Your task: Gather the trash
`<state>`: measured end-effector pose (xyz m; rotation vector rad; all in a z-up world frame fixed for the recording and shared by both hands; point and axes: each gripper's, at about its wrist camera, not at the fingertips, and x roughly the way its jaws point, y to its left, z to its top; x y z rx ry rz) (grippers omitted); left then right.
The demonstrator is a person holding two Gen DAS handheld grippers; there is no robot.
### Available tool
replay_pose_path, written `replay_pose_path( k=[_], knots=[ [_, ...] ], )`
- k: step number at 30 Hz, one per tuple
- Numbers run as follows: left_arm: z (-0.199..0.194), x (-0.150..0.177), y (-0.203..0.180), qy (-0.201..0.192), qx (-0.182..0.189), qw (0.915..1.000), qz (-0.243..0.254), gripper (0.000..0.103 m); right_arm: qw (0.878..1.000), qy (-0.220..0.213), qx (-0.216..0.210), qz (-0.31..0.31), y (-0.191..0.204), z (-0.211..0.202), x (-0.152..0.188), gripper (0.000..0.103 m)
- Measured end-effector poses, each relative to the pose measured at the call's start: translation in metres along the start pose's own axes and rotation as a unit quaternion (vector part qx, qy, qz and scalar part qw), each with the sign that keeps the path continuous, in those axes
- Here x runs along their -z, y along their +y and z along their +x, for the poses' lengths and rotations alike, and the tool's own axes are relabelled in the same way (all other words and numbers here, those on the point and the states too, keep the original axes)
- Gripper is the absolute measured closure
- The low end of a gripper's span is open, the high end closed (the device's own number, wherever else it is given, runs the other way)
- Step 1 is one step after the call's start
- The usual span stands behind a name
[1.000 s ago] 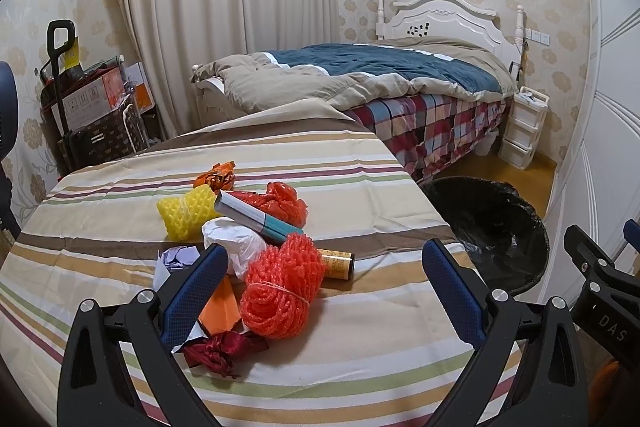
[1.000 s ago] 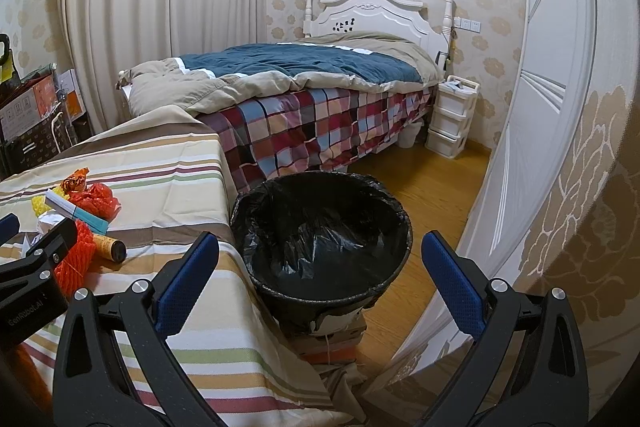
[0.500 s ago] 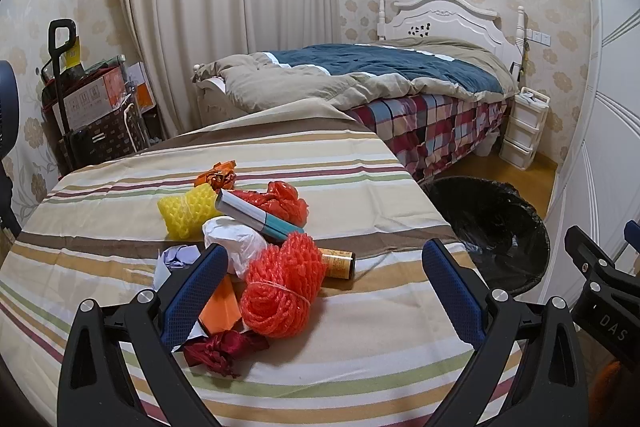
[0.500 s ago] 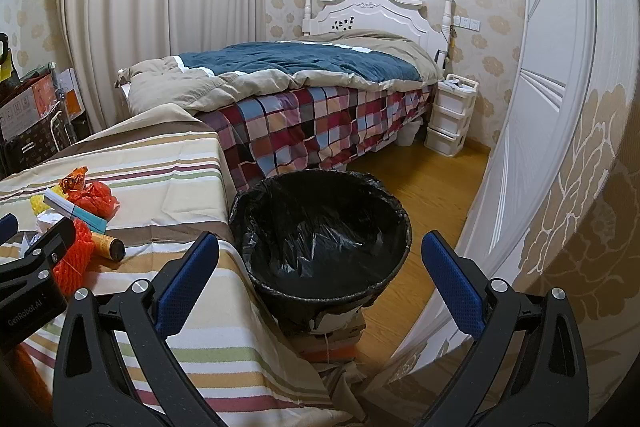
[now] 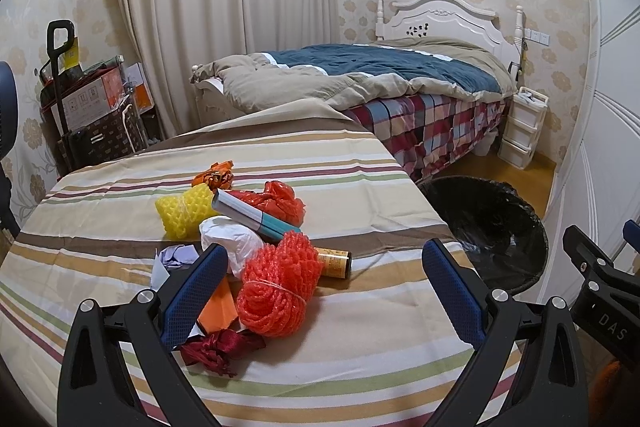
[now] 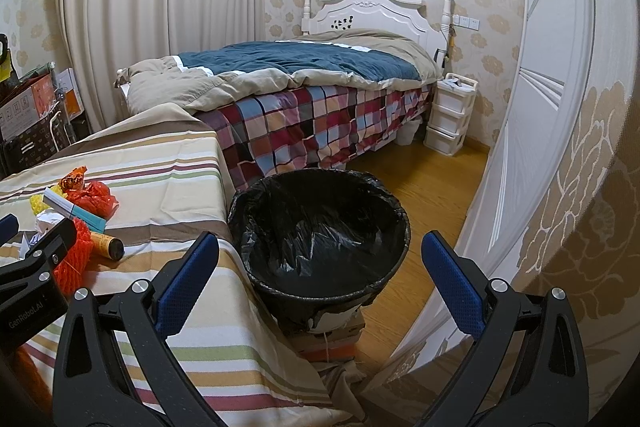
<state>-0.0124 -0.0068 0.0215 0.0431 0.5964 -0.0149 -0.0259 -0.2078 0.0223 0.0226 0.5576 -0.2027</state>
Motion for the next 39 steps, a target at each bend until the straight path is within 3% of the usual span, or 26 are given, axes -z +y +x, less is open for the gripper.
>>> replay_pose_path(
  k=[28,39],
  knots=[
    [-0.003,0.0,-0.005,0.004,0.0,1.0,0.004,0.006,1.0,0.004,-0.002,0.002,-0.002,0.0,0.0,0.004],
    [-0.003,0.003,0.031,0.021,-0.016,0.9996,-0.006,0.007,0.999,0.023,-0.03,-0.008,0.016,0.004,0.011,0.004]
  ],
)
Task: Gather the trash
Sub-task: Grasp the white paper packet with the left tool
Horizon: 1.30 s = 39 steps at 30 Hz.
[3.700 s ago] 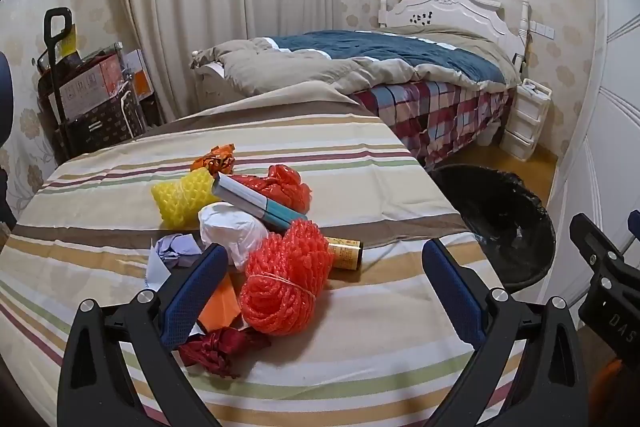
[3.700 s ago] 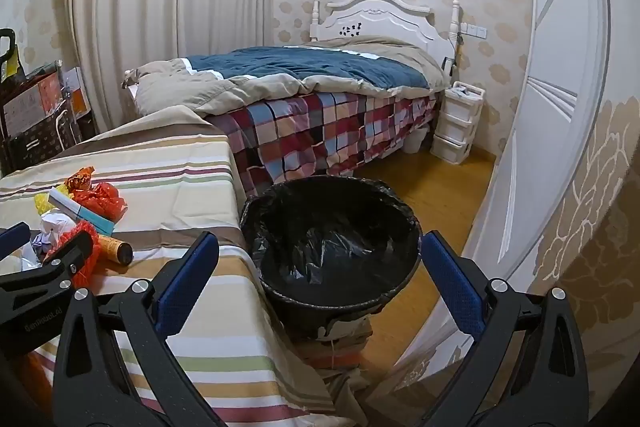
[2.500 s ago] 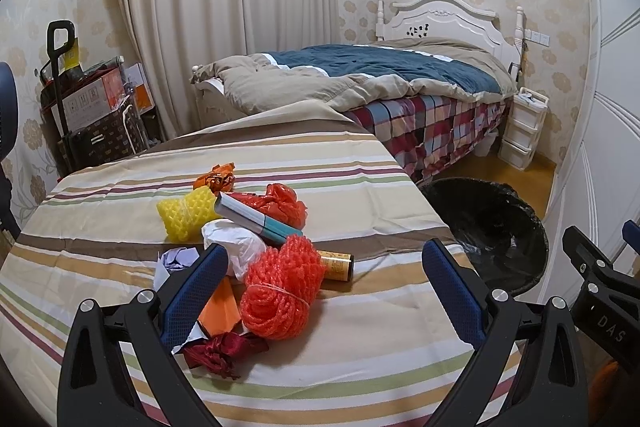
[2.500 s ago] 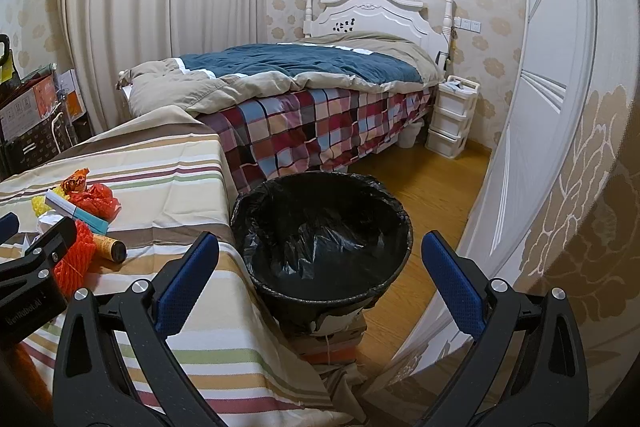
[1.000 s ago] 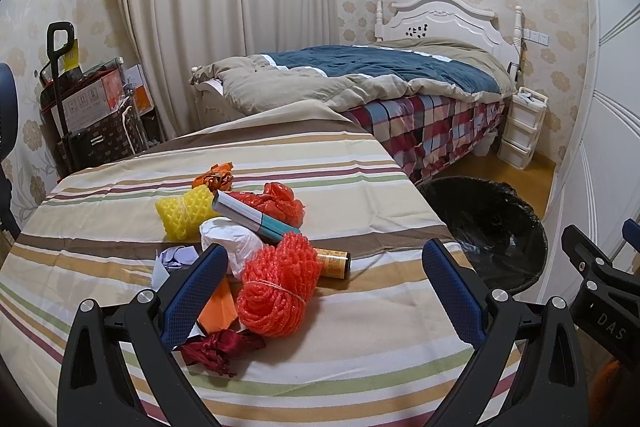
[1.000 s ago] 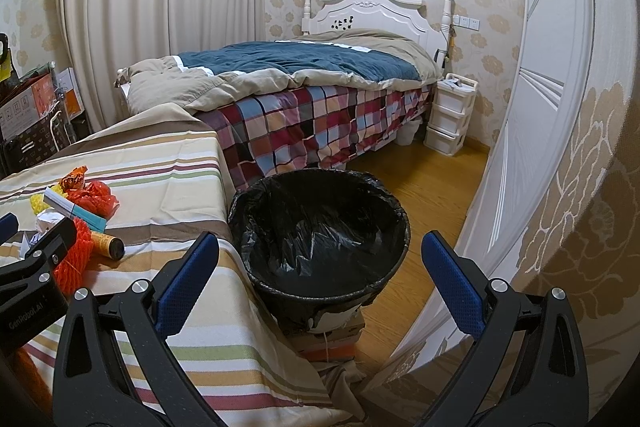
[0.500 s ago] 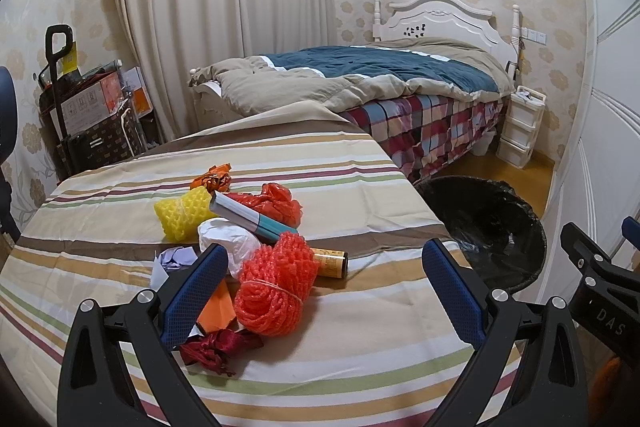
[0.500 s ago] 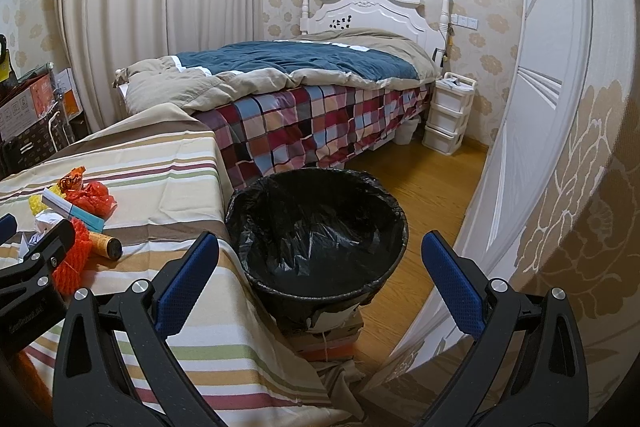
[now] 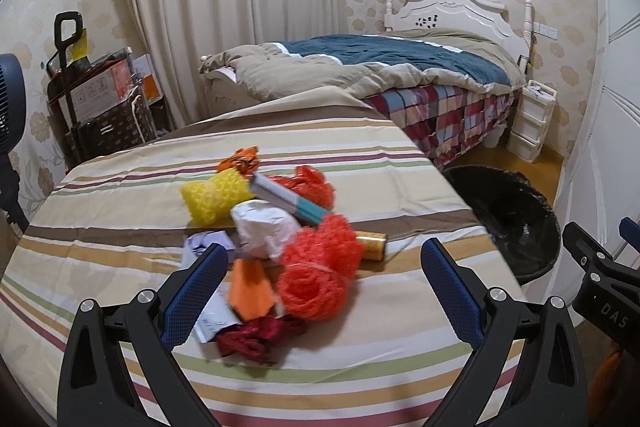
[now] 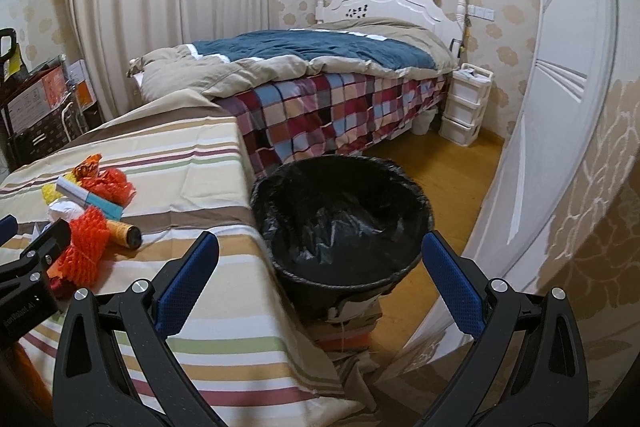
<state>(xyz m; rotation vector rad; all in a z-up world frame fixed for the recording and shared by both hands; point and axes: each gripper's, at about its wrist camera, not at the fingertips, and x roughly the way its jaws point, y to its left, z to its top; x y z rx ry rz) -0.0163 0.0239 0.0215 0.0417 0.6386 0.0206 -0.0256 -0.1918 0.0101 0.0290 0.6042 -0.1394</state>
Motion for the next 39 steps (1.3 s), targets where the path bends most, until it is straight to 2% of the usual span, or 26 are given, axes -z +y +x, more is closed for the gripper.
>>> replay_pose_path(
  k=[3,7,9,12,24,27,33,36,39],
  knots=[
    [-0.001,0.002,0.016,0.002,-0.011,0.9999,-0.002,0.009,1.0,0.005,-0.01,-0.007,0.01,0.002,0.002,0.004],
    [-0.001,0.009,0.037,0.01,-0.022,0.9997,-0.01,0.011,0.999,0.018,-0.031,-0.017,0.026,0.005,0.006,0.017],
    [0.0,0.013,0.052,0.016,-0.031,0.9992,-0.018,0.014,0.998,0.027,-0.046,-0.021,0.035,0.006,0.009,0.019],
    [0.003,0.02,0.068,0.027,-0.042,0.9985,-0.023,0.022,0.997,0.035,-0.061,-0.029,0.048,0.008,0.011,0.026],
    [0.021,0.028,0.101,0.065,-0.054,0.9953,-0.046,0.024,0.993,0.045,-0.093,-0.061,0.085,0.012,0.009,0.026],
    [0.032,0.027,0.106,0.082,-0.044,0.9941,-0.056,0.028,0.992,0.048,-0.095,-0.063,0.088,0.016,0.008,0.027],
    [0.049,0.031,0.111,0.112,-0.024,0.991,-0.069,0.029,0.991,0.059,-0.097,-0.064,0.091,0.025,0.012,0.026],
    [0.053,0.034,0.111,0.123,-0.014,0.9899,-0.07,0.035,0.991,0.063,-0.097,-0.065,0.092,0.028,0.013,0.026],
    [0.056,0.037,0.114,0.134,-0.002,0.9879,-0.077,0.045,0.991,0.065,-0.097,-0.065,0.093,0.029,0.014,0.026]
  ],
)
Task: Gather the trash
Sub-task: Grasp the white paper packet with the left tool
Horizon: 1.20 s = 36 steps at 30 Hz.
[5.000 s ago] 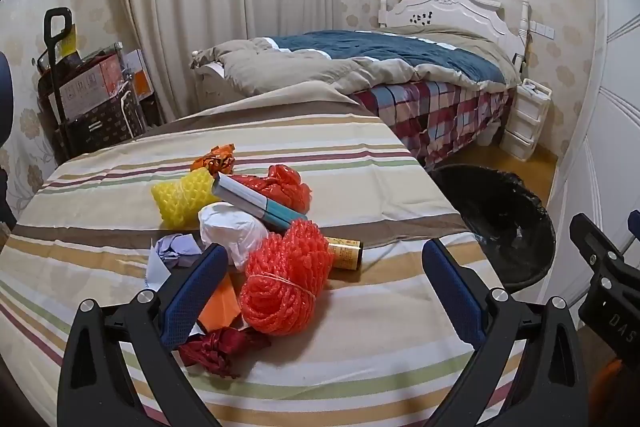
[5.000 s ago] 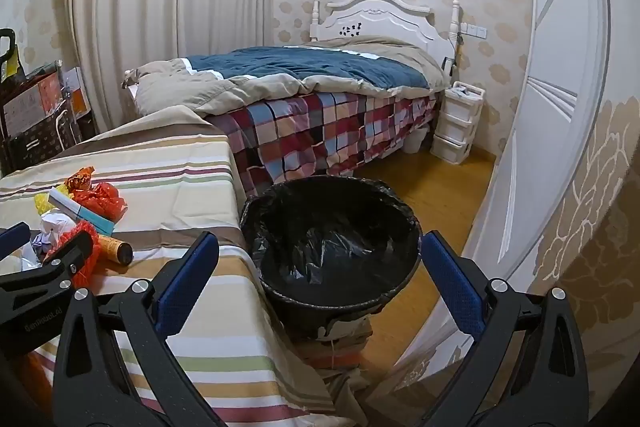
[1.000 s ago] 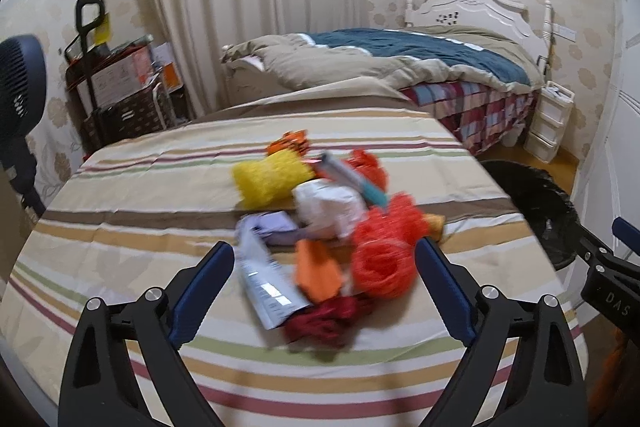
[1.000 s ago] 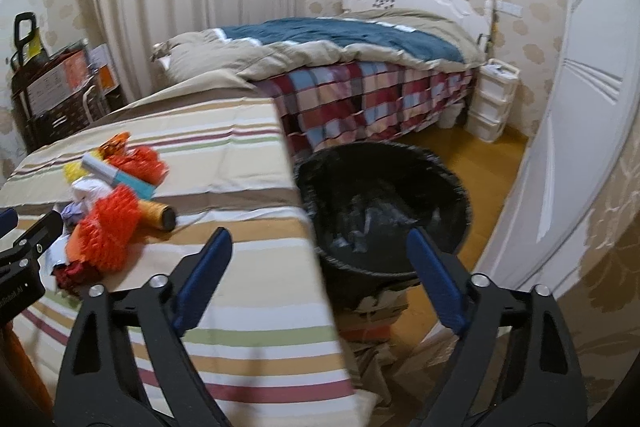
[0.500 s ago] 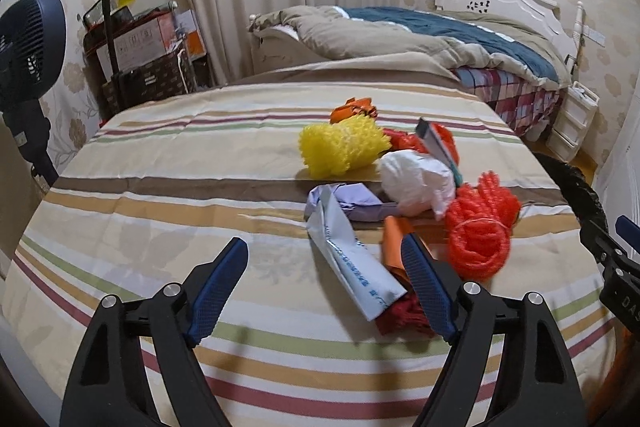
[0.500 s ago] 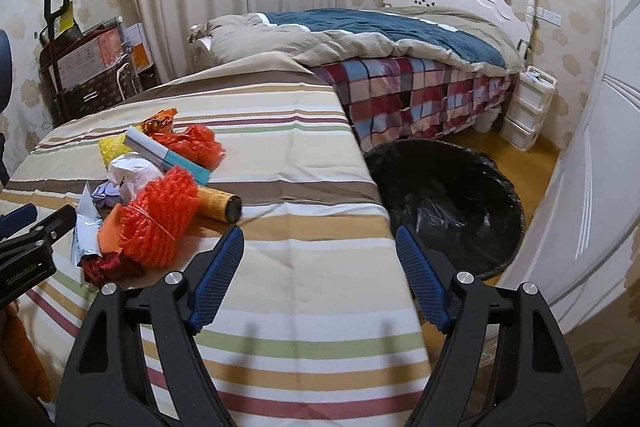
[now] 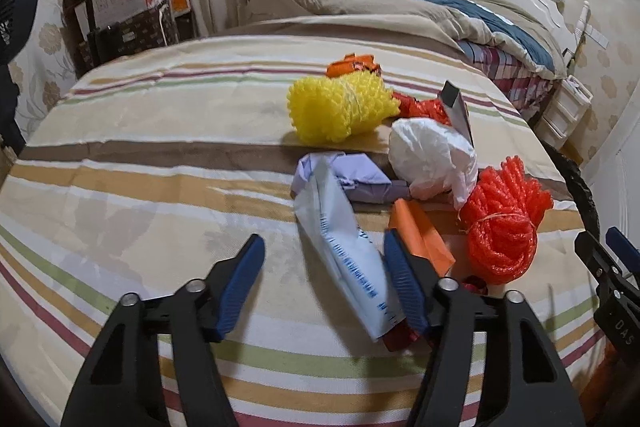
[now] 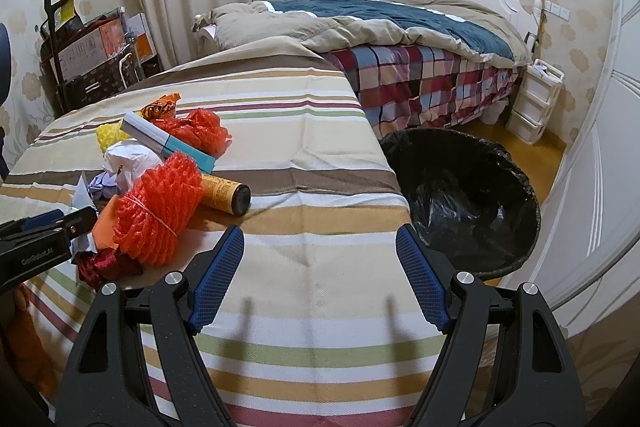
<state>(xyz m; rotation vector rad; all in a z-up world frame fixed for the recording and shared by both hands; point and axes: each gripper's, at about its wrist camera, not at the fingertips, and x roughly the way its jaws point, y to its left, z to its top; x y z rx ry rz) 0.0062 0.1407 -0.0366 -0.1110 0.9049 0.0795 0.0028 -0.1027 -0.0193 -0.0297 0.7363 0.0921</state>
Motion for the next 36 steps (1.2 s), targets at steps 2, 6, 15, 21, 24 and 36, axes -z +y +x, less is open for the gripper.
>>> replay_pose_path(
  k=[2,6,15,21,24,36],
  knots=[
    [0.001,0.002,0.001,0.007,0.014,0.9999,-0.002,0.054,1.0,0.001,-0.001,0.0,0.001,0.0,0.001,0.026],
    [0.0,0.003,0.003,0.008,0.024,0.9997,-0.001,0.061,1.0,0.001,0.0,0.0,0.001,0.001,0.001,0.026],
    [-0.015,0.005,0.016,-0.01,0.027,0.9995,-0.009,0.066,1.0,-0.001,-0.004,-0.007,0.007,-0.002,0.006,0.026],
    [-0.022,0.005,0.025,-0.016,0.026,0.9994,-0.014,0.066,1.0,-0.002,-0.011,-0.017,0.017,-0.006,0.008,0.026],
    [-0.027,0.009,0.032,-0.02,0.018,0.9996,-0.011,0.067,1.0,-0.003,-0.016,-0.024,0.025,-0.01,0.008,0.026],
    [-0.043,0.028,0.074,-0.027,-0.012,0.9993,-0.022,0.069,0.994,0.009,-0.077,-0.072,0.086,-0.023,0.018,0.026]
  ],
)
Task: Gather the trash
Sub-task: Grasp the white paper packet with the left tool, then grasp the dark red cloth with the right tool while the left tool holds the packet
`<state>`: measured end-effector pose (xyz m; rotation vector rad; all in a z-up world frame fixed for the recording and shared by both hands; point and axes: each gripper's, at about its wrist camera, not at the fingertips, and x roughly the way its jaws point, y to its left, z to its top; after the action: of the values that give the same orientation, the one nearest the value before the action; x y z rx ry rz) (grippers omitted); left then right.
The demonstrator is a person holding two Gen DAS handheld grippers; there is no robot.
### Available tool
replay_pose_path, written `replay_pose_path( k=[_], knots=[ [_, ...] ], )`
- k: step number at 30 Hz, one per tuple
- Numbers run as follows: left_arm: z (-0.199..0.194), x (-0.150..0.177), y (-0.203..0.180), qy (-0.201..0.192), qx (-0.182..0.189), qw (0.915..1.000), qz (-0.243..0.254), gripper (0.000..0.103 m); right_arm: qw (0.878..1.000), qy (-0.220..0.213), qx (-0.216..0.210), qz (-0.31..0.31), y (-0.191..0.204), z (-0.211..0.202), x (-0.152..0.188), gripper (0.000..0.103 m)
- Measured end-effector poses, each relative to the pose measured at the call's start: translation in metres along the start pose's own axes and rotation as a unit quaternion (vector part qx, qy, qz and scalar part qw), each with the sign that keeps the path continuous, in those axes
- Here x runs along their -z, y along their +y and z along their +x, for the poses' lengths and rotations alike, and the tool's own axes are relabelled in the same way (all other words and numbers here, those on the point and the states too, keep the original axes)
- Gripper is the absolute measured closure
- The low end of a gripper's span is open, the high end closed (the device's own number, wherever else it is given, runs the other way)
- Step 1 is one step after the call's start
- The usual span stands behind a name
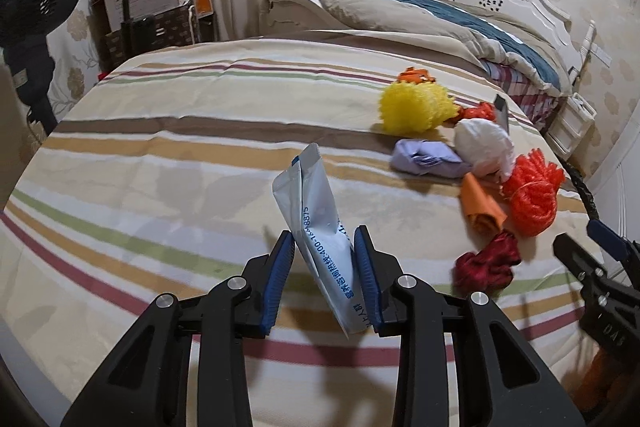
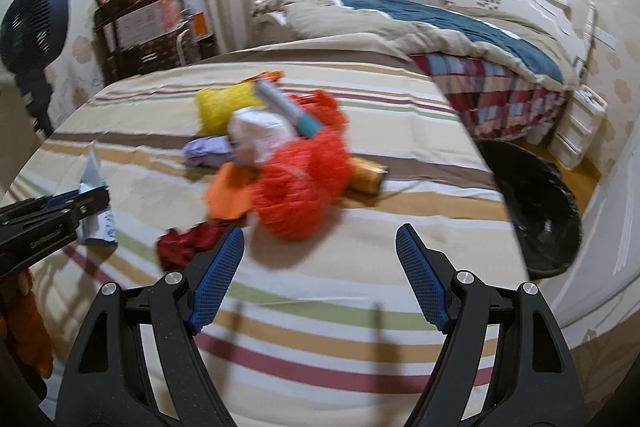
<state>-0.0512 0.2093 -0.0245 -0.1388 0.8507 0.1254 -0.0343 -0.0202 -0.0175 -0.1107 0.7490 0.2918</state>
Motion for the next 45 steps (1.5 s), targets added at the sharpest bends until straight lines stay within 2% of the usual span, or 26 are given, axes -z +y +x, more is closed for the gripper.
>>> replay_pose_path(
  k=[10,16,18,21,23,29,36,45],
  knots=[
    [-0.01,0.01,0.031,-0.007,-0.01,0.9997,-0.023,0.069,0.998,0.012,-0.038,-0.055,0.06,0.01,0.001,0.026],
    [-0.013,0.013,0.04,-0.011,-0.008,0.9995,-0.029,0.069,0.997,0.025,-0.031,-0.073,0.074,0.022,0.002,0.026],
    [-0.013,0.013,0.042,-0.011,-0.007,0.9994,-0.031,0.069,0.996,0.033,-0.029,-0.074,0.074,0.025,0.002,0.029],
    [-0.013,0.015,0.042,-0.011,-0.005,0.9994,-0.032,0.069,0.995,0.05,-0.041,-0.072,0.075,0.03,0.003,0.042],
    [-0.012,0.016,0.041,-0.01,-0.004,0.9994,-0.032,0.069,0.995,0.059,-0.049,-0.07,0.074,0.032,0.005,0.044],
    [-0.015,0.016,0.039,-0.013,0.002,0.9994,-0.033,0.069,0.994,0.059,-0.071,-0.066,0.072,0.027,0.008,0.062],
    [-0.02,0.015,0.029,-0.017,0.008,0.9995,-0.025,0.07,0.994,0.048,-0.074,-0.059,0.062,0.014,0.012,0.065],
    [-0.035,0.006,0.007,-0.038,0.026,0.9989,-0.014,0.07,0.998,0.005,-0.054,-0.042,0.034,-0.014,0.003,0.065]
  ],
)
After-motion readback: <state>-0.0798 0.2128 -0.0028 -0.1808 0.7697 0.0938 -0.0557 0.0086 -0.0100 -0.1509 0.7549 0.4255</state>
